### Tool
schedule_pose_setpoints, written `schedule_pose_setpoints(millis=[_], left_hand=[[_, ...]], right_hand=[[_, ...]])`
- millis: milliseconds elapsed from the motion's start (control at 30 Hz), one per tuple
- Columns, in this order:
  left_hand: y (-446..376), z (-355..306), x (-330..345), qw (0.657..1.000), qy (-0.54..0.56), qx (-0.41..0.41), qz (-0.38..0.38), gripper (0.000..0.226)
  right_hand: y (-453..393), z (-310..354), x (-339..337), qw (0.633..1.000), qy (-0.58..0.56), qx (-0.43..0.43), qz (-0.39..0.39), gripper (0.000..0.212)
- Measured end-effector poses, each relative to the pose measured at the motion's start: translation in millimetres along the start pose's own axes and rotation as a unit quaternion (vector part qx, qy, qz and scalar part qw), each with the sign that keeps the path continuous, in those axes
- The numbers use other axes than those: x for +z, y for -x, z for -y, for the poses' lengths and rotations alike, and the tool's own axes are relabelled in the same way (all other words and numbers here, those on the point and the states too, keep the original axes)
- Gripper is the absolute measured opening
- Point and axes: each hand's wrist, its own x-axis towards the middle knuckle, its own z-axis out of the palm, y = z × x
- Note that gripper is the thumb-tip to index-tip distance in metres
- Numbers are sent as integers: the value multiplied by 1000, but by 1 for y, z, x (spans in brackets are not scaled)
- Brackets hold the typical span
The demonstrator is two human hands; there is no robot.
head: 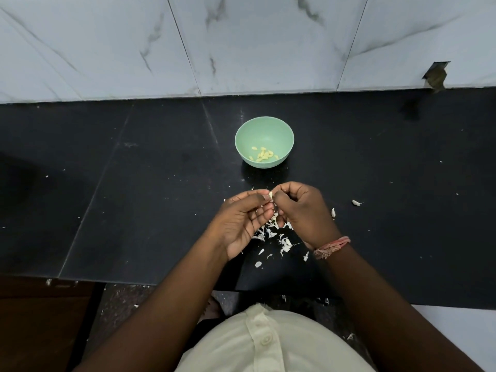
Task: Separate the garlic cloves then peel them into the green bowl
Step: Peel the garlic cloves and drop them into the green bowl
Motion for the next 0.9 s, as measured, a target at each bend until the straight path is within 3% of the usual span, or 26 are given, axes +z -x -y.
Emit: schedule_pose_setpoints(millis=[167,367,467,567,633,733,900], left_hand=[[-1,-4,-3,995,85,-42,39,10],[-4,-2,-3,998,68,1,14,12],[-5,1,-3,998,13,61,4,12],[-5,4,-2,988,-75,135,-8,12],[-5,5,-2,973,-143,179,-29,12],[-4,6,-4,951,-208,226,-46,12],[0,8,-3,919,-276,275,-57,11]], right_hand=[[-2,0,3,997,-67,24,-5,12],[-4,-9,-8,982,163,-43,-79,25],[-2,-3,-10,975,196,-37,-100,8],[0,5,-9,989,78,-59,-110,8],[3,10,-6,994,23,-70,-86,22],[3,11,0,996,-8,-54,-73,34],[4,4,3,996,-51,-21,-72,34]])
